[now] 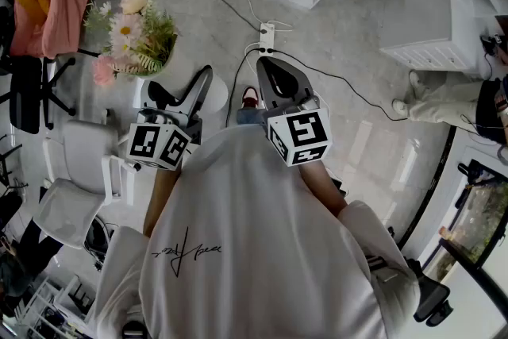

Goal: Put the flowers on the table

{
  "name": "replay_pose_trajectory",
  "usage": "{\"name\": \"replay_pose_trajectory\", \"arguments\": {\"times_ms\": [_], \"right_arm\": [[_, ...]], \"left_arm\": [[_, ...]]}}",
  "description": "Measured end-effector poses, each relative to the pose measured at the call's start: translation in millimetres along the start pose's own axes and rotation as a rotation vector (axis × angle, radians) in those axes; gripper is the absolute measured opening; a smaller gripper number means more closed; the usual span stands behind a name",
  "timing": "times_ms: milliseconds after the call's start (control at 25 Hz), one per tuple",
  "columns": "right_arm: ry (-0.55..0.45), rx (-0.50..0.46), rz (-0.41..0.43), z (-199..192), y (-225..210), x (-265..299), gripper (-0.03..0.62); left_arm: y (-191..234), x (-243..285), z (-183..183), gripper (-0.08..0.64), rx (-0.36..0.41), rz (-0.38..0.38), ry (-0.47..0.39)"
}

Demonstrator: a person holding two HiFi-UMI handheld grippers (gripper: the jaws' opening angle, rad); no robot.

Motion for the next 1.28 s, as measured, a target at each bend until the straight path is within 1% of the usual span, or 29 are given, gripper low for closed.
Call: {"name": "replay_pose_trajectory", "arguments": {"times_ms": [440, 760, 880, 1080, 1280], "right_arm": [[-0.009, 0.002, 0.0, 10.8, -58.0, 34.1, 0.025], [-0.013, 0.068, 0.039, 17.5, -71.7, 50.2, 0.025], [-0.002, 0.073, 0.043, 18.1, -73.4, 60.0, 0.025], [0.006, 0.075, 0.017, 23.2, -76.5, 85.2, 0.026], [0.034, 0.078, -0.007, 35.8, -79.7, 118.6, 0.026]], "left_arm": [[5.4, 63.0, 3.0, 0.422, 0.018, 0.011, 0.002], [15.4, 83.2, 10.4, 0.422, -0.001, 0.017, -0.008], [24.4, 88.6, 10.9, 0.422, -0.008, 0.02, -0.003], [48.4, 105.2, 11.8, 0.422, -0.025, 0.007, 0.008], [79.7, 132.2, 25.0, 0.422, -0.042, -0.012, 0.011]]}}
Point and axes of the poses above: the fingertips, and each gripper's own axes: x forward along the fingers, y to its left, z out of its top, the point moved 7 cm from there along -x, backward along the fingers, and after that the axes turned 3 degrees about -z, right-handed, at the moved point
